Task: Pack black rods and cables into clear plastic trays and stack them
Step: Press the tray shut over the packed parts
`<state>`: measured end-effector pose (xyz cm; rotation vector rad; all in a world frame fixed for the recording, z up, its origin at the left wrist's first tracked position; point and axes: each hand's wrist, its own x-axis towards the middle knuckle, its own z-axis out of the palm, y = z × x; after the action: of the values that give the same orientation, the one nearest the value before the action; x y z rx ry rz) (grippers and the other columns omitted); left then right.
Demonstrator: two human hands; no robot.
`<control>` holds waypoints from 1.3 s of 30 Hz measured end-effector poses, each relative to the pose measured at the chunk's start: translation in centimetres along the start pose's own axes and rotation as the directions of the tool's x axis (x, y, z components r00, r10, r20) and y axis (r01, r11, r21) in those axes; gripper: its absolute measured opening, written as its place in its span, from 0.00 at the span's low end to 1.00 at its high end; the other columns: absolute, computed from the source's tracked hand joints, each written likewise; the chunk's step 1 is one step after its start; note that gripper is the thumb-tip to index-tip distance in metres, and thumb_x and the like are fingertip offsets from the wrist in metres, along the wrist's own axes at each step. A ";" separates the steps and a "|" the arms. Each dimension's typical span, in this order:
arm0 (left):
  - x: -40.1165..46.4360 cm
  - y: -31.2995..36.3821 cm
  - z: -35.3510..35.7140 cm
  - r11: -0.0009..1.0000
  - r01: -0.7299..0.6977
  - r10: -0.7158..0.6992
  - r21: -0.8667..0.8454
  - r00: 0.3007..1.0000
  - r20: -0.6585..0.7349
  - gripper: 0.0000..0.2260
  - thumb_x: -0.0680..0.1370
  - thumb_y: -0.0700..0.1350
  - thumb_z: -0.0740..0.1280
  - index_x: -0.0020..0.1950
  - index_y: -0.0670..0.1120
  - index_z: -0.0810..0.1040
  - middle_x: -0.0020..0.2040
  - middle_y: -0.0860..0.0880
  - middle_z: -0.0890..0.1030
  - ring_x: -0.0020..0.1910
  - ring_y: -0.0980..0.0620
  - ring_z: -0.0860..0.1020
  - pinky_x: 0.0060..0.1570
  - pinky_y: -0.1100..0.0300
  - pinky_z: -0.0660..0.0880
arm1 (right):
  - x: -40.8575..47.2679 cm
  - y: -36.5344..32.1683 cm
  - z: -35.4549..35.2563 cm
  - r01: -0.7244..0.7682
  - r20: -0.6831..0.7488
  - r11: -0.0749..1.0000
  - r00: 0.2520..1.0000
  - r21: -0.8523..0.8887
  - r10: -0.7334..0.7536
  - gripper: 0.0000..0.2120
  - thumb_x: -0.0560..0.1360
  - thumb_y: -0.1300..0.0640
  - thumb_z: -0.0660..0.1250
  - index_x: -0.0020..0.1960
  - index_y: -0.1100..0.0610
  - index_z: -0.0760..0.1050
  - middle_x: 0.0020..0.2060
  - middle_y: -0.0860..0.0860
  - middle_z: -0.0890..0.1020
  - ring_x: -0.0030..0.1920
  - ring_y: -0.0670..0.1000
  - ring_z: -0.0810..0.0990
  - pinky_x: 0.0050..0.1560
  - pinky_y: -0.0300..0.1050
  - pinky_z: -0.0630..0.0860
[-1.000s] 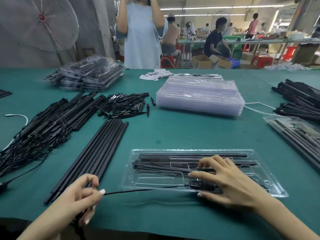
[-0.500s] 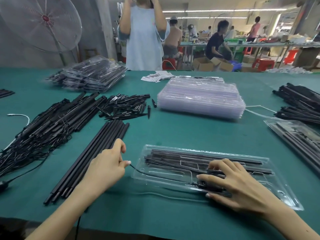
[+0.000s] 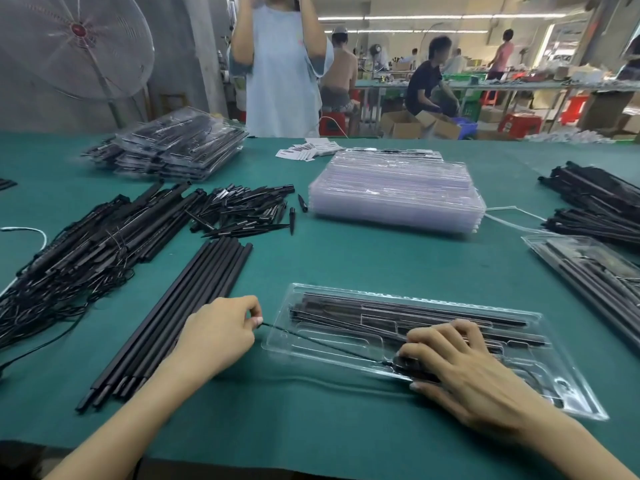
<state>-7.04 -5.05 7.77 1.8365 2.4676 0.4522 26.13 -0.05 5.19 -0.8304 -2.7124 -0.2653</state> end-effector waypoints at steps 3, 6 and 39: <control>1.0 1.0 0.5 1.000 -0.005 0.005 -0.005 0.998 -0.062 0.04 0.80 0.48 0.60 0.45 0.54 0.72 0.41 0.56 0.75 0.40 0.50 0.71 0.38 0.58 0.63 | 0.0 0.0 0.3 0.035 0.010 0.999 0.999 -0.026 -0.035 0.15 0.78 0.42 0.53 0.59 0.47 0.69 0.56 0.43 0.75 0.56 0.43 0.70 0.59 0.45 0.61; 1.6 1.4 0.7 0.997 -0.016 0.013 -0.075 0.999 -0.041 0.03 0.80 0.48 0.62 0.48 0.52 0.75 0.44 0.55 0.77 0.42 0.50 0.72 0.40 0.58 0.65 | -0.1 0.0 0.4 0.060 0.026 0.998 0.998 -0.013 -0.060 0.16 0.78 0.41 0.53 0.60 0.48 0.70 0.55 0.44 0.75 0.54 0.45 0.70 0.57 0.43 0.63; -2.9 0.0 1.5 0.946 -0.151 0.141 -0.285 0.988 -0.056 0.08 0.79 0.57 0.56 0.44 0.58 0.72 0.43 0.56 0.74 0.42 0.59 0.74 0.45 0.56 0.73 | -0.3 0.3 0.1 -0.003 -0.001 0.958 1.000 0.288 0.004 0.15 0.76 0.40 0.63 0.58 0.46 0.75 0.51 0.43 0.75 0.50 0.45 0.73 0.49 0.47 0.76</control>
<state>-5.88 -7.44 5.96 1.9060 2.1507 0.8107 26.57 0.07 5.06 -0.7482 -2.6595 0.1294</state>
